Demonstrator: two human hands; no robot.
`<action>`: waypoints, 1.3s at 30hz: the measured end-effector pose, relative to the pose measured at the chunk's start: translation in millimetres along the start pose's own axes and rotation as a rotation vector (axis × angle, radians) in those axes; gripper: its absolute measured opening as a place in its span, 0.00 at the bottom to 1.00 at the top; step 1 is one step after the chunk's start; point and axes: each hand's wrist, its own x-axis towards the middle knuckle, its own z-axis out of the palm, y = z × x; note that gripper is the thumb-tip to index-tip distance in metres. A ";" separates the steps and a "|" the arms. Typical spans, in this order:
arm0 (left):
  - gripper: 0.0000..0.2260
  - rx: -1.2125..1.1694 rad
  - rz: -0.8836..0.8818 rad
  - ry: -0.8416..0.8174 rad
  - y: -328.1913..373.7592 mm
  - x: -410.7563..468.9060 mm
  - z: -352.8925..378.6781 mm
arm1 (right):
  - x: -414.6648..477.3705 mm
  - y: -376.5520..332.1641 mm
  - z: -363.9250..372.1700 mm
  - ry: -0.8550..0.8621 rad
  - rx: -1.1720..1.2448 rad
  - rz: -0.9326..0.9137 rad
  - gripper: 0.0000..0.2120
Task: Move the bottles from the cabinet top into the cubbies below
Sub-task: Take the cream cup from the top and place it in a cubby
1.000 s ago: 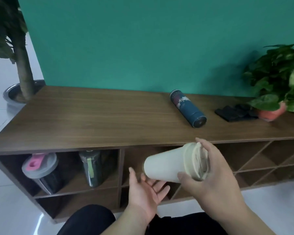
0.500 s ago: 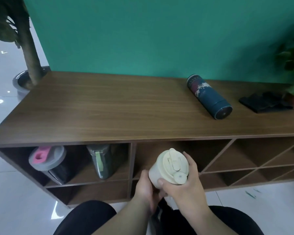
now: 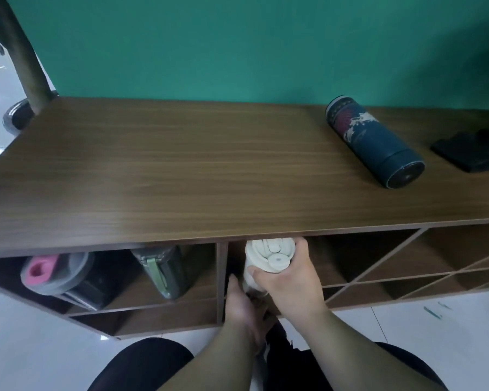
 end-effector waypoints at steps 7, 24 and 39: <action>0.29 0.033 0.068 0.032 9.3 2.9 1.5 | 13.8 1.7 16.2 -0.025 -0.005 0.019 0.34; 0.30 0.055 0.051 0.006 17.2 -9.6 7.0 | 15.9 6.5 22.4 -0.022 -0.010 0.032 0.35; 0.30 0.206 0.042 0.061 -4.7 -35.4 19.4 | -14.6 0.9 -46.4 0.221 0.283 -0.055 0.23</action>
